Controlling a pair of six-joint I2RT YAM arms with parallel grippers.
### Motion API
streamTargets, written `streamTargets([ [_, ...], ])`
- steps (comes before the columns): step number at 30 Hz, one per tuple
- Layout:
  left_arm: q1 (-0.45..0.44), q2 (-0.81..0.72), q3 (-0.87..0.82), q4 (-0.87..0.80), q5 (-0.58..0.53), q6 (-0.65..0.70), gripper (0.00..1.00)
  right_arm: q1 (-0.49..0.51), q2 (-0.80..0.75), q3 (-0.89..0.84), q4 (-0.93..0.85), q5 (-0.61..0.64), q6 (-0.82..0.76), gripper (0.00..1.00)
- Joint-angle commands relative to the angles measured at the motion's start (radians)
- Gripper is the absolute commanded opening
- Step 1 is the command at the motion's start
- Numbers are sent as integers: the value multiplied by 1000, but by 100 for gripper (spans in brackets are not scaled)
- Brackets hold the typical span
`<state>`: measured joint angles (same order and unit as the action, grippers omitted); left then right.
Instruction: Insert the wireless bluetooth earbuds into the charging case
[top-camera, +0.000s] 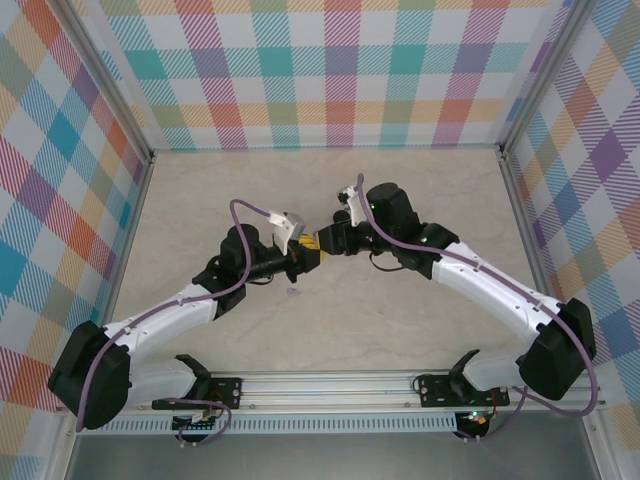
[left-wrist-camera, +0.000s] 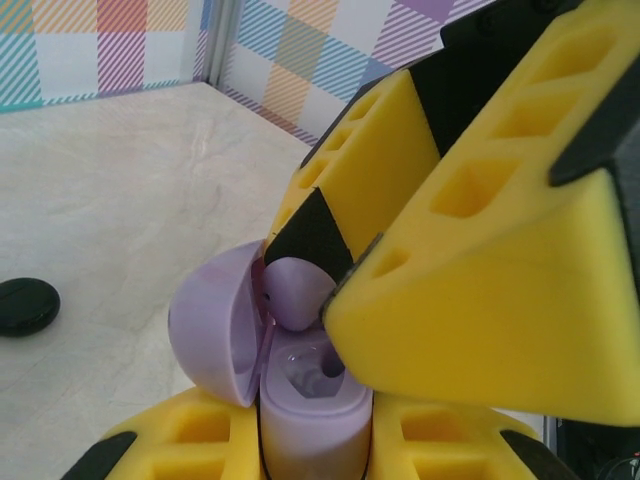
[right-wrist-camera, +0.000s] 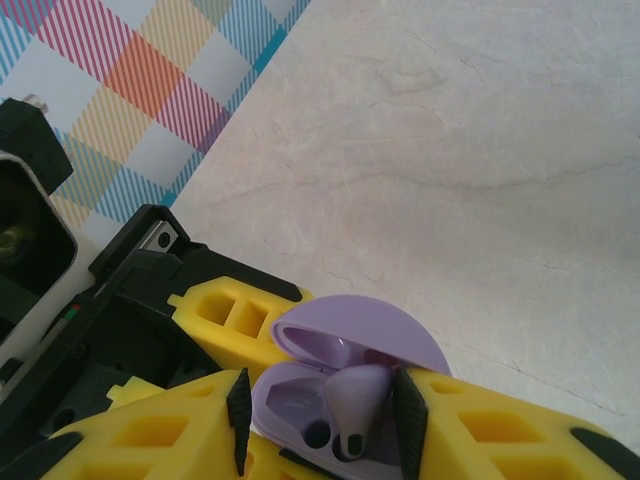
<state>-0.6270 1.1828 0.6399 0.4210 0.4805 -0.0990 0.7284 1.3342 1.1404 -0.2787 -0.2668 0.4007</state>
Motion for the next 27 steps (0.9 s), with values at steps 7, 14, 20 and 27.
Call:
streamTargets([
  [7, -9, -40, -11, 19, 15, 57, 0, 11, -36, 30, -18, -13, -28, 46],
  [14, -10, -44, -14, 16, 15, 64, 0, 12, -49, 35, -35, 6, -26, 50],
  [20, -10, -52, -17, 10, 13, 70, 0, 13, -63, 35, -49, 28, -28, 52],
  [27, -11, -57, -19, 2, 10, 74, 0, 12, -73, 36, -66, 54, -31, 52],
])
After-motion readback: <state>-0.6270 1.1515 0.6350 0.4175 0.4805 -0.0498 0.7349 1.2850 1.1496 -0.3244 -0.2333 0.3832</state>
